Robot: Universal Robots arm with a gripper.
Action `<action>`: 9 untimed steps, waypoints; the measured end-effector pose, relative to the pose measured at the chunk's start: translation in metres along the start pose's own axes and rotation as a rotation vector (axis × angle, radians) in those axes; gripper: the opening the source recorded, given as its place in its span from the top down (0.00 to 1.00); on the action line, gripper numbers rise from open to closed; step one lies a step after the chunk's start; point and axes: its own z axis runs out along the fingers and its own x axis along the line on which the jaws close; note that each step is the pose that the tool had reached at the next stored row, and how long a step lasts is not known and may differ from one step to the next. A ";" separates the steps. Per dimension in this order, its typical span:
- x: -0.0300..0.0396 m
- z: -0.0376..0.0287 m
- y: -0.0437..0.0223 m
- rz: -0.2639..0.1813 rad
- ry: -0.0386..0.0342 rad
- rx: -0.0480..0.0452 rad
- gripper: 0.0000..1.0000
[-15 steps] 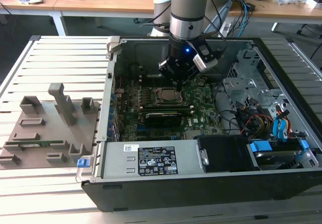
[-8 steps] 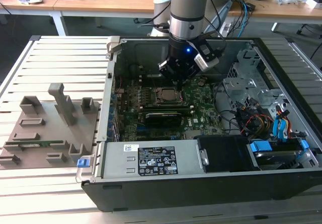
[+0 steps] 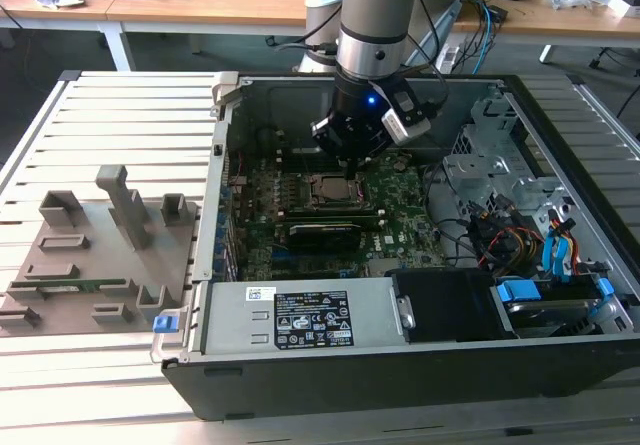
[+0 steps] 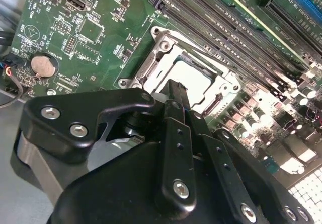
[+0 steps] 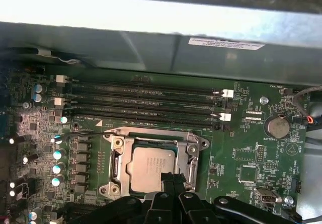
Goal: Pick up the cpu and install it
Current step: 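Install the first cpu locking lever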
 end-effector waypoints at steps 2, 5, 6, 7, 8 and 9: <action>0.0003 0.0000 0.0001 0.000 -0.0002 -0.0007 0.89; 0.0004 -0.0023 0.0000 0.000 -0.0001 -0.0005 0.89; 0.0004 -0.0029 0.0000 0.000 -0.0002 -0.0008 0.89; 0.0004 -0.0030 -0.0001 0.000 -0.0002 -0.0007 0.89; 0.0005 -0.0032 -0.0001 0.000 -0.0001 -0.0005 0.89; 0.0005 -0.0034 -0.0001 0.000 -0.0001 -0.0005 0.89</action>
